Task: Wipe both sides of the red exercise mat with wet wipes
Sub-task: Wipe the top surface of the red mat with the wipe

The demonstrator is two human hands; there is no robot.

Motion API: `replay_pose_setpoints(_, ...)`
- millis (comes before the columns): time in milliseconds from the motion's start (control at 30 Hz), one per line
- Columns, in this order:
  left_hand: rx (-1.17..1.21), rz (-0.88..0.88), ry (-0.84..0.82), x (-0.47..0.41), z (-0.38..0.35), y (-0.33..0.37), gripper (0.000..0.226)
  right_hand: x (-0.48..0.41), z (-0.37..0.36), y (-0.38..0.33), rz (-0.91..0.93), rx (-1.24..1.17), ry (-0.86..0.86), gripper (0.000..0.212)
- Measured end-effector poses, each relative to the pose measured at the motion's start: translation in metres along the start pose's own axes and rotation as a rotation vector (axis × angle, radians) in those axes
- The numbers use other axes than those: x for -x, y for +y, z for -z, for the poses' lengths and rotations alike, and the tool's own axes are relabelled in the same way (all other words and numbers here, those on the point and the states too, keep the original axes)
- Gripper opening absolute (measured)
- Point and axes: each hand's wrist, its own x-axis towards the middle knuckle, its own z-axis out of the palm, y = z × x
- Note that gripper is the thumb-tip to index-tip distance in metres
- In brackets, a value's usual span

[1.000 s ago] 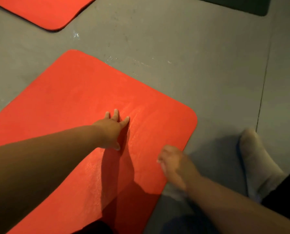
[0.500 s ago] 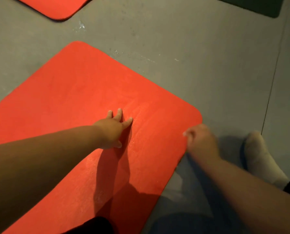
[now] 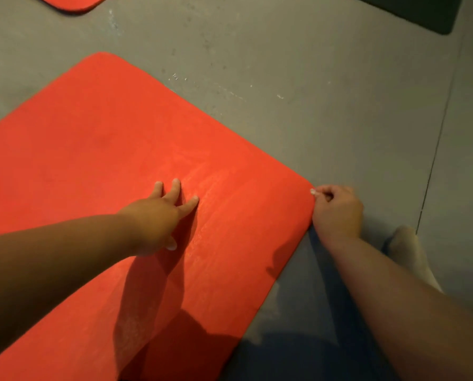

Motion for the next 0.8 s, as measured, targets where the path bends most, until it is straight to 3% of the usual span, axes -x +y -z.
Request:
replay_pose_setpoints(200, -0.017, -0.004, -0.019, 0.0, 0.002, 0.0, 0.105, 0.032, 0.013, 0.0, 0.165, 0.077, -0.15, 0.011)
replay_pose_setpoints(367, 0.021, -0.003, -0.019, 0.0, 0.003, 0.001, 0.104, 0.011, -0.002, -0.009, 0.147, 0.028, -0.06, 0.009)
replay_pose_setpoints(500, 0.042, -0.003, -0.012, 0.002, 0.001, 0.001, 0.105, -0.024, -0.015, -0.034, 0.1, 0.101, -0.135, 0.014)
replay_pose_setpoints(633, 0.051, -0.018, -0.02, 0.003, 0.001, -0.002, 0.106, -0.008, -0.006, -0.019, 0.138, 0.147, -0.008, 0.02)
replay_pose_setpoints(733, 0.061, -0.024, -0.003, 0.001, 0.002, -0.003, 0.105, 0.004, 0.001, -0.013, -0.043, 0.153, -0.008, 0.016)
replay_pose_setpoints(800, 0.054, -0.033, -0.002, 0.001, 0.001, -0.003, 0.105, 0.0, -0.009, -0.029, 0.012, 0.1, -0.023, 0.013)
